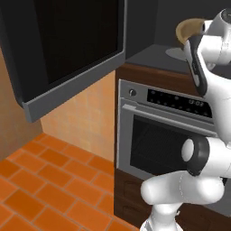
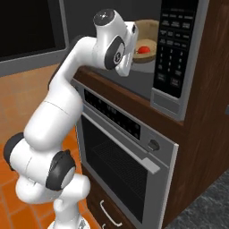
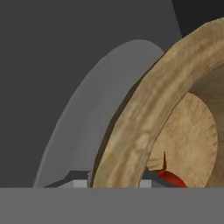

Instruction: Pick the tomato from the sink and place it in the bowl. Then pick the bowl and place it in the microwave. Then close the microwave door and press the start button.

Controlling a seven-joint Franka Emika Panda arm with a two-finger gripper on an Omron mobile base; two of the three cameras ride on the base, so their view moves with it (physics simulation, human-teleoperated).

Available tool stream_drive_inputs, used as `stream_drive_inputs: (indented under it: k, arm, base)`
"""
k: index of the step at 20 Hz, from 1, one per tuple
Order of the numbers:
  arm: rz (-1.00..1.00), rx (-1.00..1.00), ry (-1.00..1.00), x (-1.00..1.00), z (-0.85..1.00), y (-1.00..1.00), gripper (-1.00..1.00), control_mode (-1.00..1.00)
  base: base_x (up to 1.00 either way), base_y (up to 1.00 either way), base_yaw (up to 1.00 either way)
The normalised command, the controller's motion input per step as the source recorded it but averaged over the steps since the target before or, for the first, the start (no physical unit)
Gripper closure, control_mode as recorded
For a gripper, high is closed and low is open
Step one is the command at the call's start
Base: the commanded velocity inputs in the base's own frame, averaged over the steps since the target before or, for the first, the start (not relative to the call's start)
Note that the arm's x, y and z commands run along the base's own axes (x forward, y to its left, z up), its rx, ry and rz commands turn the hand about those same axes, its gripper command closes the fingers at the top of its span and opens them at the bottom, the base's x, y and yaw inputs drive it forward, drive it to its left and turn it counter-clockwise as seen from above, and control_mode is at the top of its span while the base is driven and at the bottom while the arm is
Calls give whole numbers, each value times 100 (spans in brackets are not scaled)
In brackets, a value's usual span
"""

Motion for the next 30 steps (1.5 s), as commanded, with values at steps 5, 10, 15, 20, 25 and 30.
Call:
stream_drive_inputs:
  k: [5, 10, 15, 20, 25, 30]
  arm:
    - [2, 0, -4, 3, -27, 0, -100, -100]
    - [7, 0, -50, -1, -6, 19, -100, -100]
    - [12, 0, -48, -87, -9, 56, -100, -100]
    - [2, -13, -33, -100, 53, 56, -100, -100]
    - [0, -2, -6, -100, 13, 70, -100, -100]
    - [-4, -10, -6, -95, 9, 66, -100, -100]
  base:
    - [0, 0, 0]
    - [0, 0, 0]
    - [0, 0, 0]
    - [0, 0, 0]
    - [0, 0, 0]
    - [0, 0, 0]
